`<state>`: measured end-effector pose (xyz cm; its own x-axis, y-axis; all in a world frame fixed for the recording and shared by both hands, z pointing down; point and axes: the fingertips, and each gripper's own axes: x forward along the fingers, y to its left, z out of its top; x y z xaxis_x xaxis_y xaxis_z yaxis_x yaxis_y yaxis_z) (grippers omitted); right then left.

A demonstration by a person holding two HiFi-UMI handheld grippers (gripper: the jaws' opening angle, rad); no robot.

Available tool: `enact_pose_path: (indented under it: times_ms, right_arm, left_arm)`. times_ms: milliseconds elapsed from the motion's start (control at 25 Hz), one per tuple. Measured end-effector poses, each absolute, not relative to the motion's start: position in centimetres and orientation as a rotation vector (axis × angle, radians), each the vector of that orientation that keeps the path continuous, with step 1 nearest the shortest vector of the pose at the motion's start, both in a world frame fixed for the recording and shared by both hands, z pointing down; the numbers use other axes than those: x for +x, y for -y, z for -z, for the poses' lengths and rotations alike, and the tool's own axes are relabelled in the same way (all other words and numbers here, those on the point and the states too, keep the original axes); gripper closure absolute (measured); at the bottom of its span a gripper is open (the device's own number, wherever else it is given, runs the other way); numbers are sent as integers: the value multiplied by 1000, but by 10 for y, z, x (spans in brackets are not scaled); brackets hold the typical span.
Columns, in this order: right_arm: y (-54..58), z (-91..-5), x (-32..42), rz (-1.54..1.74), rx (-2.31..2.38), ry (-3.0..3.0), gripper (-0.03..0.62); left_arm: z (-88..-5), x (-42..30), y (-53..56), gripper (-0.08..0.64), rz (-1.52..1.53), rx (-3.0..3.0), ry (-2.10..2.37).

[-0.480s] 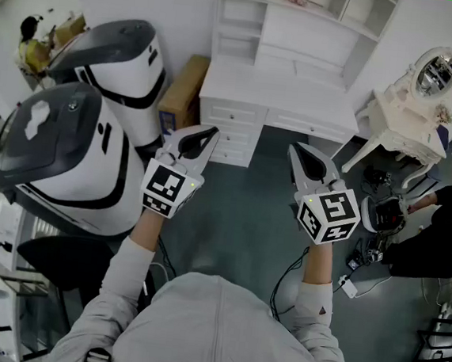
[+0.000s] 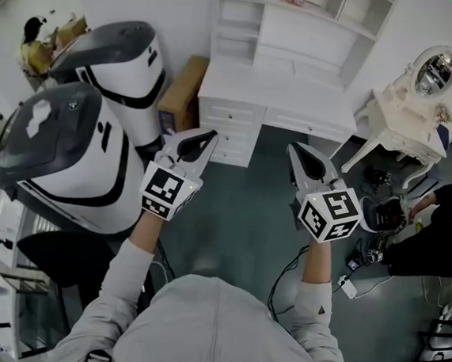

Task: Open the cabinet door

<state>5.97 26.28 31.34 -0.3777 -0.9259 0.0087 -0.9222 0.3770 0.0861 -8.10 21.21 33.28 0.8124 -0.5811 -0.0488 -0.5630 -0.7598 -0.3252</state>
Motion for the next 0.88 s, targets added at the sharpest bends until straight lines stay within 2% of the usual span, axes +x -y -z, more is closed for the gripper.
enact_pose_path:
  times_ms: [880]
  right_arm:
    - [-282, -337, 122, 22, 1703, 2649, 591]
  left_arm:
    - [-364, -34, -230, 541, 99, -2743, -972]
